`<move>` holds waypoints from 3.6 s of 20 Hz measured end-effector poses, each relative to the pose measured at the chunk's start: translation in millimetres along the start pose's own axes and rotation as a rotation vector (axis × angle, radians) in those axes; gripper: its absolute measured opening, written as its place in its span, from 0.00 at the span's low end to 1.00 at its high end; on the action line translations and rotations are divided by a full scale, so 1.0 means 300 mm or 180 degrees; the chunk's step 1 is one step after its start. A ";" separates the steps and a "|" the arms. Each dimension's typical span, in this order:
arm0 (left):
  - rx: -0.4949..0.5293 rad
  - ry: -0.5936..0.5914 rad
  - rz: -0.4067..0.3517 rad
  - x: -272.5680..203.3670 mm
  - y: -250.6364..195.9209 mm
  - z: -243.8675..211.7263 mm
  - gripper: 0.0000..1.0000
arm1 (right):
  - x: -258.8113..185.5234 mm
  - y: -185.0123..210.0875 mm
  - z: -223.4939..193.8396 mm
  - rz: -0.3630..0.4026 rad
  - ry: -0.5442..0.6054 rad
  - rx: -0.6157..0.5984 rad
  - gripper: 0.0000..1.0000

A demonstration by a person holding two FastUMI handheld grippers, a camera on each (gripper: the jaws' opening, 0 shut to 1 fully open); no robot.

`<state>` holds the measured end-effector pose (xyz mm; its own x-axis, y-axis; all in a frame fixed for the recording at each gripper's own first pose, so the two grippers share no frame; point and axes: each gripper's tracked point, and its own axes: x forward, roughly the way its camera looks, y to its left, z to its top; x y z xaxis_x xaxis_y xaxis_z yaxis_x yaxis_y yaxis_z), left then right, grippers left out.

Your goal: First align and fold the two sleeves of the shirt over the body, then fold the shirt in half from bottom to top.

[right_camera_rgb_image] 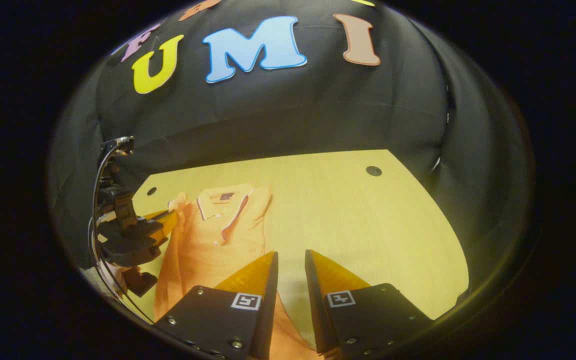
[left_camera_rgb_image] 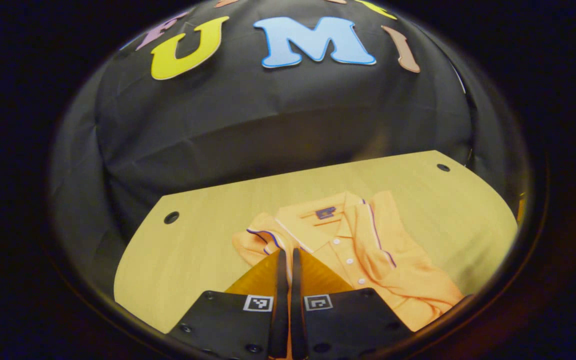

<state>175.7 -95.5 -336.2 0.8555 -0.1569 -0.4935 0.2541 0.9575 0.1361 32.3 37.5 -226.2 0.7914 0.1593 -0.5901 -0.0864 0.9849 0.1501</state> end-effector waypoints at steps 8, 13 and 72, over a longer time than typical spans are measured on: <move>0.0175 0.0194 -0.0252 0.057 -0.200 -0.060 0.09 | -0.062 -0.148 -0.051 -0.0233 0.0007 0.0238 0.33; 0.0085 0.0297 -0.0348 0.068 -0.220 -0.091 0.19 | -0.076 -0.179 -0.067 -0.0251 0.0054 0.0279 0.33; -0.0150 0.1134 -0.0394 -0.853 -0.056 -0.835 0.12 | -0.175 -0.034 -0.789 0.0331 0.1548 -0.0840 0.05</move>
<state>-160.6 -10.9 -427.3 0.6068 -0.1860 -0.7728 0.3175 0.9480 0.0212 -151.6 35.1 -384.5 0.4059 0.2078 -0.8900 -0.3469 0.9360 0.0603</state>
